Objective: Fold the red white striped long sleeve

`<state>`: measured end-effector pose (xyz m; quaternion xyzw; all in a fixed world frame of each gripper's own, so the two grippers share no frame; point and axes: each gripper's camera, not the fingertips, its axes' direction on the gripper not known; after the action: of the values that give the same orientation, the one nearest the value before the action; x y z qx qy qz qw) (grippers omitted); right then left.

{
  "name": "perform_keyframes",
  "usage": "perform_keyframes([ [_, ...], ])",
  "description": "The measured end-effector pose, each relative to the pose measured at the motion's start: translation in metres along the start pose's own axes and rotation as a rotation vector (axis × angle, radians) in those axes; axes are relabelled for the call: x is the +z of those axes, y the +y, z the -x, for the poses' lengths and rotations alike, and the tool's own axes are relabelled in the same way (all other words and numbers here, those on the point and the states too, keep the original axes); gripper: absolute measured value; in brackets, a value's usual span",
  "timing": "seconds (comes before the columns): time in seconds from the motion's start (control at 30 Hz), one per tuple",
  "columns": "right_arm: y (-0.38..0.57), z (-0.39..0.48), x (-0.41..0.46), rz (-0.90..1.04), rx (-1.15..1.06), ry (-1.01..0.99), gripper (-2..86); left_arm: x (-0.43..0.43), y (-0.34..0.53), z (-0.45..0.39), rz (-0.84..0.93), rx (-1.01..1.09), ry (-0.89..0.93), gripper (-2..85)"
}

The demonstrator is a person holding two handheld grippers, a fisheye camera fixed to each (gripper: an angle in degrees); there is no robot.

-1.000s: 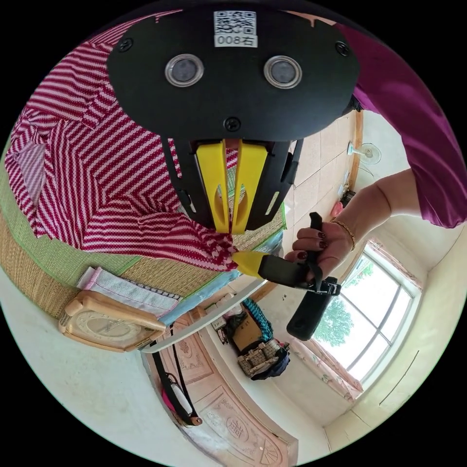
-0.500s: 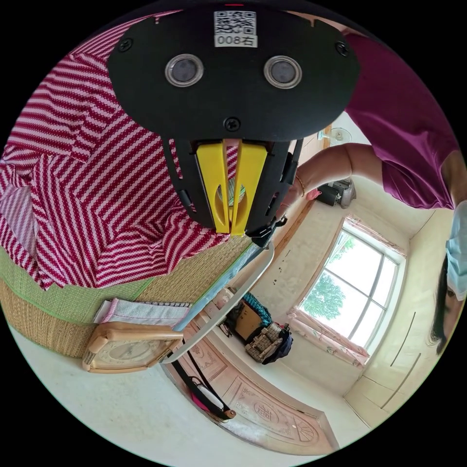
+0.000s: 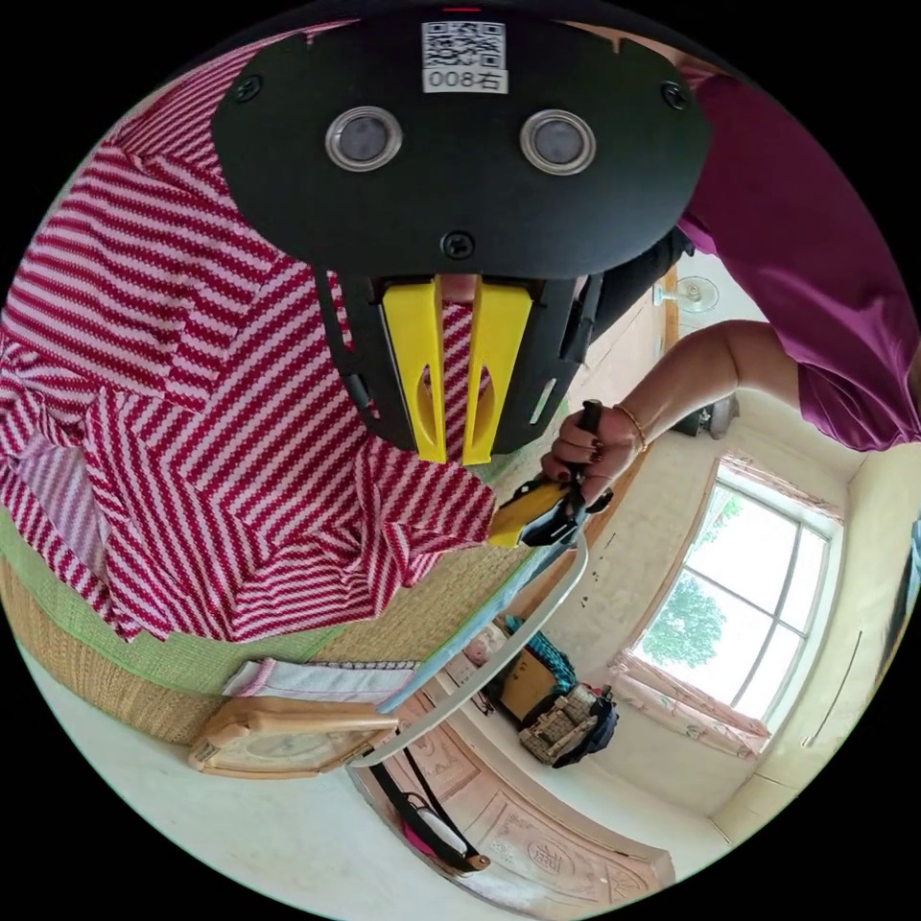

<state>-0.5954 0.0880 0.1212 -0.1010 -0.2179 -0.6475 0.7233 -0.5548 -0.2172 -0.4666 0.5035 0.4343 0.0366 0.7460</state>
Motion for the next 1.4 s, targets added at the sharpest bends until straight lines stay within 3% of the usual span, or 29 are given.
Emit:
perform_keyframes([
  [0.4, -0.046, -0.008, 0.052, 0.109, -0.049, 0.265, 7.1, 0.011, 0.058, 0.025, -0.006, -0.037, -0.020, 0.2],
  [0.6, -0.066, -0.026, 0.065, 0.181, -0.039, 0.229, 2.3, 0.026, 0.083, 0.027, -0.013, -0.040, 0.000, 0.2],
  [0.73, -0.091, -0.040, 0.020, 0.132, -0.075, 0.178, 1.3, 0.042, 0.098, 0.017, -0.021, -0.021, 0.056, 0.1],
  [1.03, -0.114, -0.077, -0.094, 0.146, -0.140, 0.258, 0.9, 0.157, 0.145, -0.001, 0.083, 0.005, 0.153, 0.2],
  [1.4, -0.054, -0.177, -0.080, 0.309, 0.030, 0.318, 0.9, 0.284, 0.216, 0.058, 0.207, -0.188, 0.090, 0.1],
])
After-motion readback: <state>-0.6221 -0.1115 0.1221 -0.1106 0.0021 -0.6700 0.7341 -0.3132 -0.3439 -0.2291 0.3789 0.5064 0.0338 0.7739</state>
